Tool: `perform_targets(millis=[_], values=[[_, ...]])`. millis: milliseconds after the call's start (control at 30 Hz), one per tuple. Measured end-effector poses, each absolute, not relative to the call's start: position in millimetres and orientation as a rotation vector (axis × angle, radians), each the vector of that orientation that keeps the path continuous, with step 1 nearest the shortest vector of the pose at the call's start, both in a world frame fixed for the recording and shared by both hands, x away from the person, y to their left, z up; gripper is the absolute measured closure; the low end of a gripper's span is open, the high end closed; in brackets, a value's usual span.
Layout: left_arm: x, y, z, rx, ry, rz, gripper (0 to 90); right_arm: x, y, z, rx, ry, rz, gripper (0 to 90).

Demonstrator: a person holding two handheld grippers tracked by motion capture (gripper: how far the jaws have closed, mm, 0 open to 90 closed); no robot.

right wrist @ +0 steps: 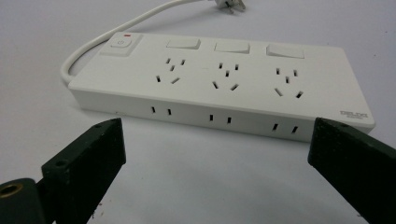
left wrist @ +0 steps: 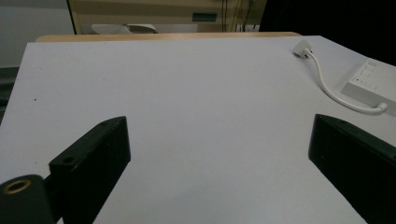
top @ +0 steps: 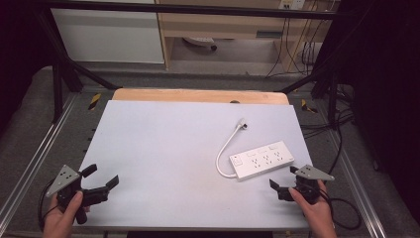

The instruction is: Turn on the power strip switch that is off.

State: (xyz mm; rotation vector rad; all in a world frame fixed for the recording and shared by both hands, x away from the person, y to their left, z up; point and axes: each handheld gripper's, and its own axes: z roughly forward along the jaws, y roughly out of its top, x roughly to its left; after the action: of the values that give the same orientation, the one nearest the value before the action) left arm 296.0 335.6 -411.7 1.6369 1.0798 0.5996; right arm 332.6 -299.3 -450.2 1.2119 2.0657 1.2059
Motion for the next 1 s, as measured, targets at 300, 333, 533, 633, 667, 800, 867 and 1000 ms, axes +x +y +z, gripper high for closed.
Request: perform_targets(millis=[300,333,533,633,667,800,867,1000], values=[[296,336,-412,1.636,1.082,0.593,5.7,329,-297,-448,1.204,2.112,1.204,3.7],[296,336,-412,1.635,1.082,0.591,5.7,329,-297,-448,1.204,2.112,1.204,3.7],[296,335,-412,1.637,1.076,0.589,5.6,328,-296,-446,1.204,2.117,1.210,3.6],[296,335,-412,1.637,1.076,0.588,5.6,327,-297,-445,1.201,2.120,1.213,3.5],[296,335,-412,1.639,1.075,0.589,5.6,327,-297,-445,1.201,2.120,1.215,3.6],[296,335,-412,1.641,1.076,0.589,5.6,326,-296,-443,1.196,2.114,1.220,3.5],[296,335,-412,1.642,1.077,0.587,5.6,326,-296,-443,1.193,2.113,1.221,3.5],[296,334,-412,1.645,1.075,0.587,5.6,324,-295,-440,1.189,2.111,1.229,3.6]])
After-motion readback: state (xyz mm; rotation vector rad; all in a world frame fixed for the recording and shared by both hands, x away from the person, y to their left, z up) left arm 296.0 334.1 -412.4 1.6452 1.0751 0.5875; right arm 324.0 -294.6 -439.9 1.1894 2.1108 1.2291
